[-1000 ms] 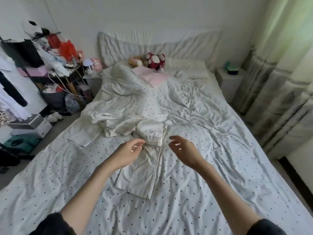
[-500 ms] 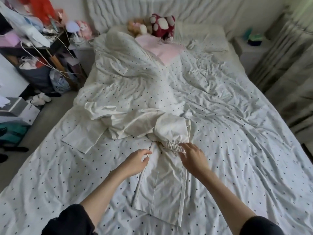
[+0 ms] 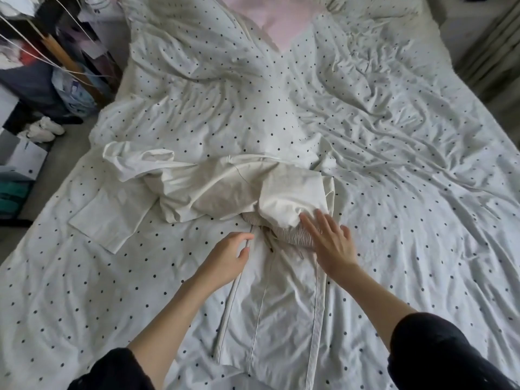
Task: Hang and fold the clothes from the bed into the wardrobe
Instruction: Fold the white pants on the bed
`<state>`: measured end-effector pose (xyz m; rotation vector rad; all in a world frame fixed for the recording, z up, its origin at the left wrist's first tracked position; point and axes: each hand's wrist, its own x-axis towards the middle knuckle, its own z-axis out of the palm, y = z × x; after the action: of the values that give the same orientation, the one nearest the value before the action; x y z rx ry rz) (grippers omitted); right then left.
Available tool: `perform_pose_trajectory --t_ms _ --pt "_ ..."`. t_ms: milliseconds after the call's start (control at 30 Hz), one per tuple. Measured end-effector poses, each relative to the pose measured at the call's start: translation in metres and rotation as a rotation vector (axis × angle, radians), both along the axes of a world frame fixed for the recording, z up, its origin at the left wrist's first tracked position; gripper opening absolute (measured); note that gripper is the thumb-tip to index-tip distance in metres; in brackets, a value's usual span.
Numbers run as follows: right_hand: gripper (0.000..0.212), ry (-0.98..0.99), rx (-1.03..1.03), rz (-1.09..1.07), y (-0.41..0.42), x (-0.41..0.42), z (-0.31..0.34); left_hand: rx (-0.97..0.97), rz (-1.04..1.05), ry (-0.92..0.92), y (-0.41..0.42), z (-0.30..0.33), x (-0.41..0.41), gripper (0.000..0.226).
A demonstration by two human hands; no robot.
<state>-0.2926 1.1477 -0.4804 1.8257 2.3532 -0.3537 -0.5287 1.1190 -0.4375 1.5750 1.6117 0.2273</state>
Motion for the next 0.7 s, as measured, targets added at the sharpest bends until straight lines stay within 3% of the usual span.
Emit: perform_pose_trajectory --t_ms 100,267,433,567,633,700 --pt "0.111 -0.018 0.056 0.016 0.005 0.008 -0.004 0.024 -0.008 -0.003 0.01 0.001 0.007 0.035" --pt "0.073 0.245 0.112 -0.006 0.002 0.009 0.024 0.062 -0.072 0.019 0.009 0.007 0.014 0.048" --pt "0.031 0.503 0.119 -0.134 0.012 -0.005 0.115 0.15 -0.113 0.012 0.008 0.038 0.031 0.076" --pt "0.025 0.628 0.179 -0.18 0.015 -0.016 0.193 0.346 -0.028 0.026 0.009 0.078 0.05 0.101" --pt "0.024 0.67 0.18 -0.205 0.02 -0.019 0.219 0.42 -0.005 0.066 0.014 0.085 0.051 0.102" --pt "0.023 0.713 0.169 -0.226 0.014 -0.014 0.257 0.523 0.047 0.071 0.012 0.112 0.048 0.087"
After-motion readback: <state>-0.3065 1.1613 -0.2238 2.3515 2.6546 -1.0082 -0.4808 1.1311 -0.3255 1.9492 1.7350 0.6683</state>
